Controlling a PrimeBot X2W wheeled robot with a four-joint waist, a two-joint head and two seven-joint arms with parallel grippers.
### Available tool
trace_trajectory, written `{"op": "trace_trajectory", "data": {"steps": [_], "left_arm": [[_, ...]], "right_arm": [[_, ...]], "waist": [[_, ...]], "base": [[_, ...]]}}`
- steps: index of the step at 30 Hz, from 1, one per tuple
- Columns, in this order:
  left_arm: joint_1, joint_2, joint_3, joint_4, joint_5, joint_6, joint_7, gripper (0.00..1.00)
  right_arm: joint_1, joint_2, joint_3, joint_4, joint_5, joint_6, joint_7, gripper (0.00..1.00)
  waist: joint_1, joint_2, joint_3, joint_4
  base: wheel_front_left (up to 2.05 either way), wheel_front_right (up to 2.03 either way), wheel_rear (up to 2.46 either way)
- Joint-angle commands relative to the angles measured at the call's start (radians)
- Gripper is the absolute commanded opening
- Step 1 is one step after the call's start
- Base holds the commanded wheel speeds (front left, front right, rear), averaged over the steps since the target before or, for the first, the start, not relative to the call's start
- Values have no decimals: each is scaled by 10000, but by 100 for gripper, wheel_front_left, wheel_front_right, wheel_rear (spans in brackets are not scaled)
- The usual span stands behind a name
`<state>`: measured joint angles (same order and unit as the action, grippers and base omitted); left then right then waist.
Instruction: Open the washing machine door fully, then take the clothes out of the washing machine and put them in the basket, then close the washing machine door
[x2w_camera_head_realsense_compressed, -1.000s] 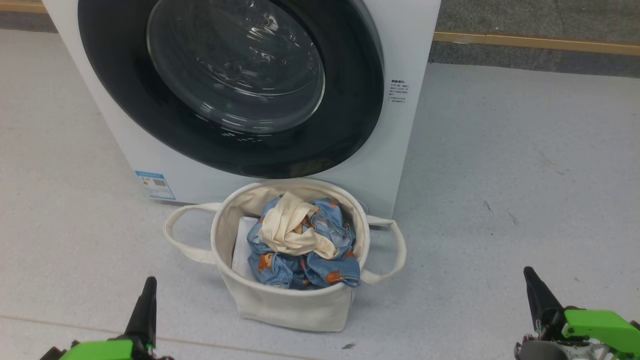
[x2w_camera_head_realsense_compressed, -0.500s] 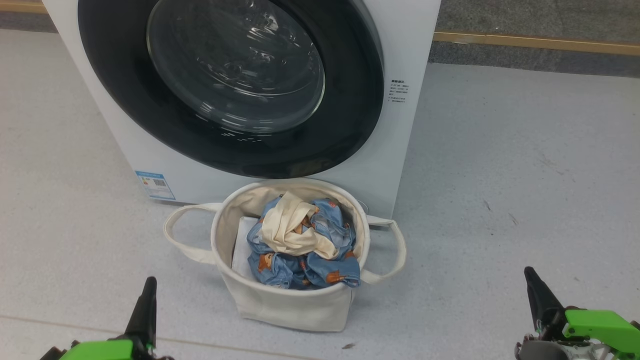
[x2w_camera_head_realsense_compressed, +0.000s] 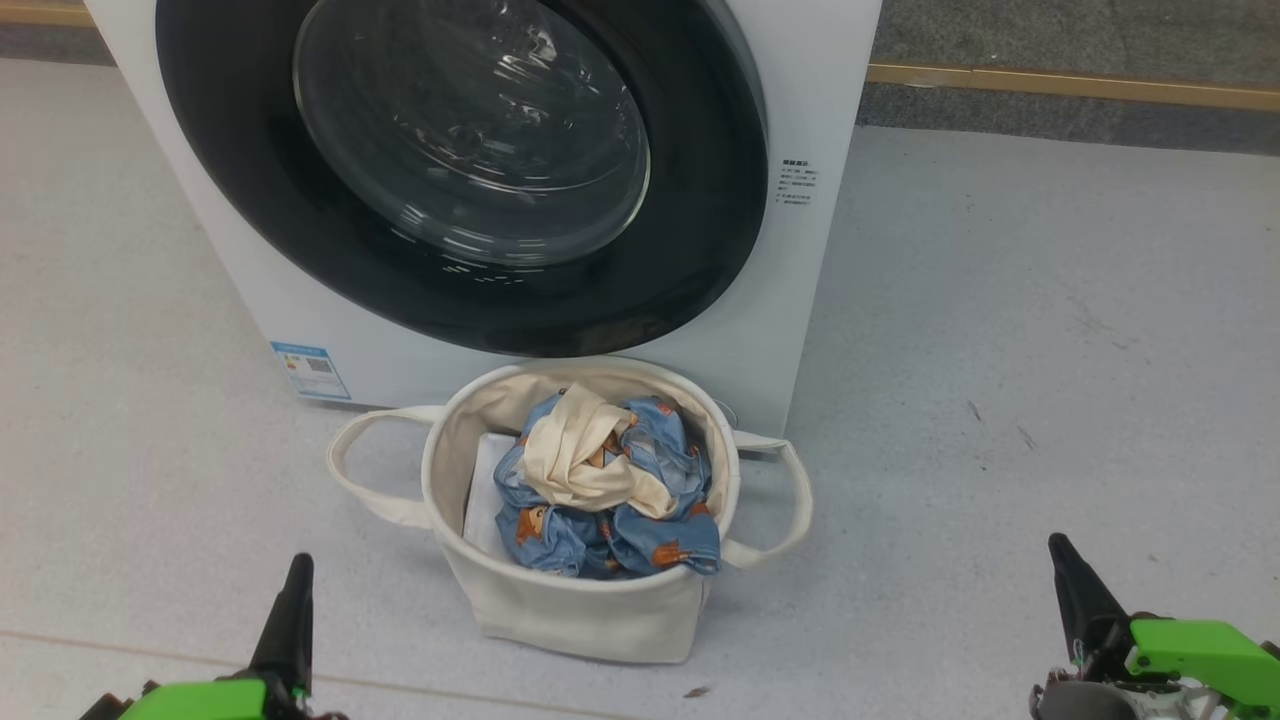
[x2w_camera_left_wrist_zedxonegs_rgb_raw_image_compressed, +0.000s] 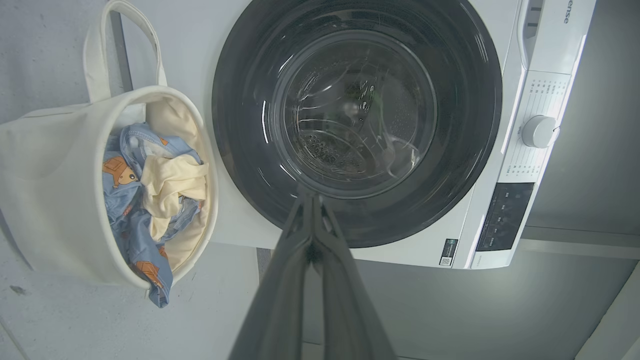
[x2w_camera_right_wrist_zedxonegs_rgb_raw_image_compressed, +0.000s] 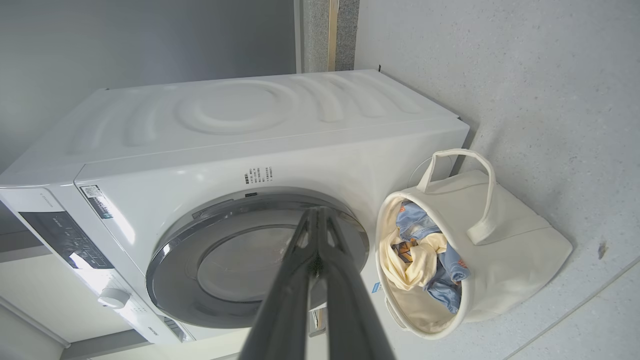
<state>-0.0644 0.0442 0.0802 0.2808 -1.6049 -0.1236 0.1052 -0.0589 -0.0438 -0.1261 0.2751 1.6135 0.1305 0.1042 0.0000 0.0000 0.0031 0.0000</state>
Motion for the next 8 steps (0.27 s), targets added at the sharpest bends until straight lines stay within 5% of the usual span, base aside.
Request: {"op": "trace_trajectory", "data": {"steps": [1, 8], "left_arm": [[-437, 60, 336, -356, -37, -71, 81, 0], [-437, 60, 336, -356, -37, -71, 81, 0]], "right_arm": [[-486, -102, 167, -305, -13, 2, 54, 0], [-486, -98, 161, -305, -17, 2, 59, 0]], "waist": [[0, 0, 0, 0], [0, 0, 0, 0]], "base": [[0, 0, 0], [0, 0, 0]]}}
